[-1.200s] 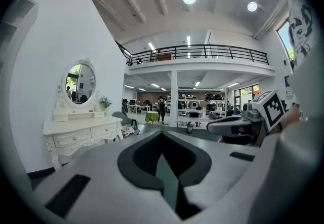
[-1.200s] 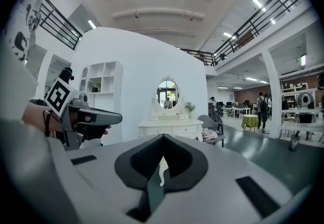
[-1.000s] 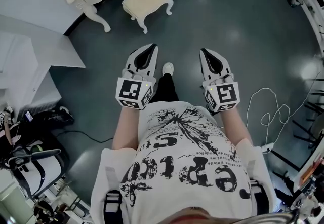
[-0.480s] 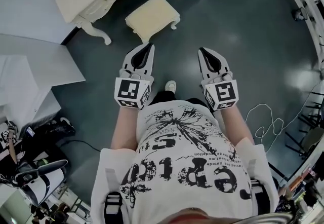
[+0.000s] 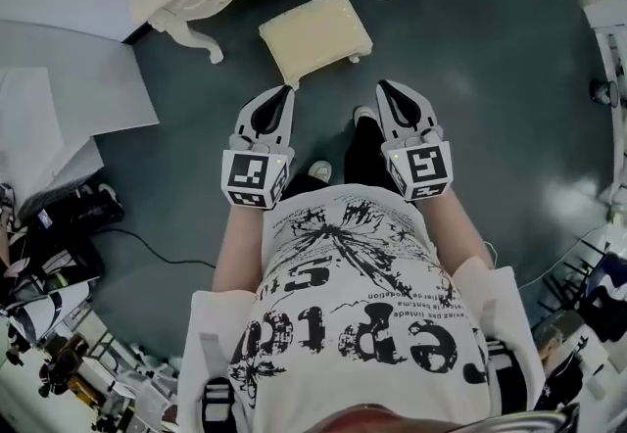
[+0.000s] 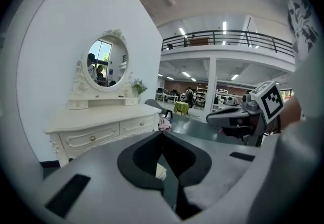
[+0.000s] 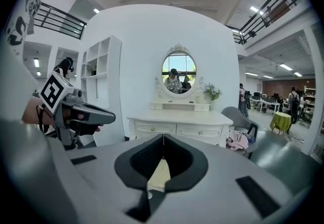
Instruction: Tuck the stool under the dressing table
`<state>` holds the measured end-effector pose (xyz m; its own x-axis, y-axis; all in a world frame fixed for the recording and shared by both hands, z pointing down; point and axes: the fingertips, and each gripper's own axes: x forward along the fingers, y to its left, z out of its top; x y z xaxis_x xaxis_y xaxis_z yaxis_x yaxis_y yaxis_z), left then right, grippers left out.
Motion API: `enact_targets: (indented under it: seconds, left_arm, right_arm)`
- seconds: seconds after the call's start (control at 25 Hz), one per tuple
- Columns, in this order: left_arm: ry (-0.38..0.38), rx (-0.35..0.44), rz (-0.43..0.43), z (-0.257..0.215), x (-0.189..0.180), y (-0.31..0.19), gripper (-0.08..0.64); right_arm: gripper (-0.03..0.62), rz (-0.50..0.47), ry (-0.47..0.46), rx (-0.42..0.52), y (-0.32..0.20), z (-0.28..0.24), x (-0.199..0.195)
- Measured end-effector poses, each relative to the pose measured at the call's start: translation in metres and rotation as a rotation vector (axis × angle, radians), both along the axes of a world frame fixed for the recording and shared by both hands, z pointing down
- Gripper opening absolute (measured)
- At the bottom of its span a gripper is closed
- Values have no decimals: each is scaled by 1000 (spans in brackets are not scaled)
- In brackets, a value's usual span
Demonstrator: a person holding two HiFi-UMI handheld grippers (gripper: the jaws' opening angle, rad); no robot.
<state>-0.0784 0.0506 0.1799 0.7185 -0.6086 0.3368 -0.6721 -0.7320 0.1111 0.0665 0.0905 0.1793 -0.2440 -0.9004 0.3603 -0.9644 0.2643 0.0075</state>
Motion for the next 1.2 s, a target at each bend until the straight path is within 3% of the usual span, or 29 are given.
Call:
enact_targets:
  seconds: [0.36, 0.56, 0.76, 0.92, 1.2]
  left_arm:
    - [14, -86, -305, 39, 30, -78, 21]
    - [17, -112, -402, 82, 44, -97, 21]
    - [-5, -132, -417, 138, 56, -106, 21]
    - [-68, -150, -420, 201, 56, -115, 21]
    - [-42, -323, -468, 325, 58, -109, 20]
  right_arm:
    - [17, -283, 2, -110, -114, 51, 42]
    - [17, -377, 12, -175, -146, 96, 56]
    - [17, -383, -30, -238, -163, 157, 61]
    - [17, -363, -56, -297, -176, 222, 55]
    - [17, -338, -55, -511, -158, 355, 50]
